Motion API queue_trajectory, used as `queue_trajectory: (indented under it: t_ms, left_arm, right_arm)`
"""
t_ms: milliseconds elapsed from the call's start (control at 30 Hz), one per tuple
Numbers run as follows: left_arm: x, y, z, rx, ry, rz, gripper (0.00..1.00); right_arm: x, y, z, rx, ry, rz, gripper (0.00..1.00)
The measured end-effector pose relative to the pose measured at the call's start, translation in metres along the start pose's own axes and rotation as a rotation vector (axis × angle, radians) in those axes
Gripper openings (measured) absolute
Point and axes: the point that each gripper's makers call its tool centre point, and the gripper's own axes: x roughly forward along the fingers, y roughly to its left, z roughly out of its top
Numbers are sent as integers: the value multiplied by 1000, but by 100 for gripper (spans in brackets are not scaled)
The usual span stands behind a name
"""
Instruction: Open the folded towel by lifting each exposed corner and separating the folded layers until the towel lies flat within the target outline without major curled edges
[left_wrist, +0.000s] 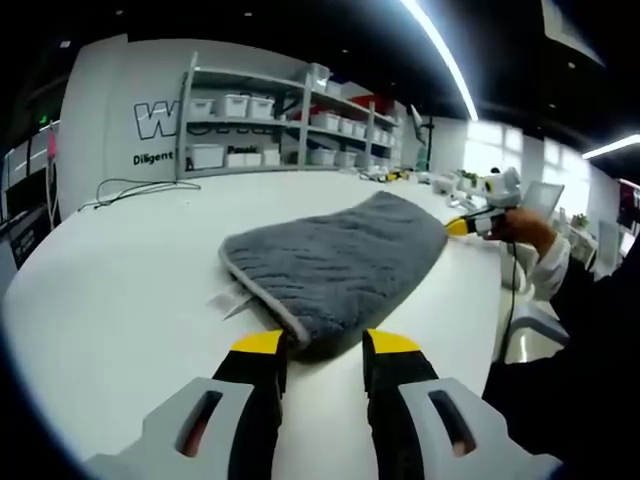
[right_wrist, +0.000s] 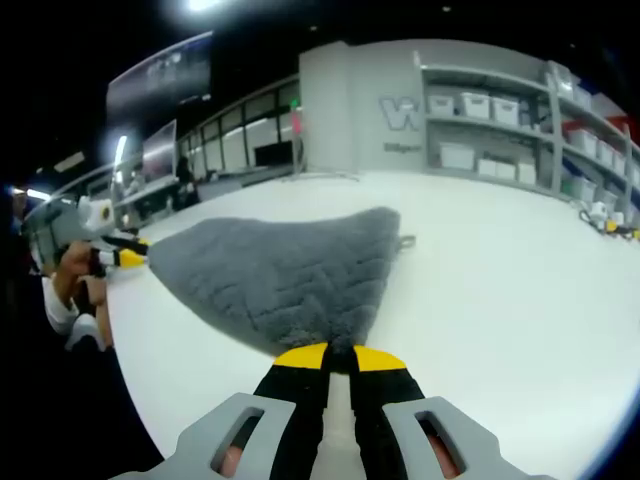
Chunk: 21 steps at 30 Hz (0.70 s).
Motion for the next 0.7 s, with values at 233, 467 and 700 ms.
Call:
queue_trajectory:
  t_ms: [233,467,700]
  left_arm:
    - [1,0,1,-33,-24,-1,27]
    - [2,0,5,-78,-57,-5,25]
    - [3,3,6,-114,-70,4,21]
  right_arm:
    - [0,0,0,1,-1,1,4]
    - [0,0,0,0,-1,0,4]
    - [0,0,0,0,-2,0,4]
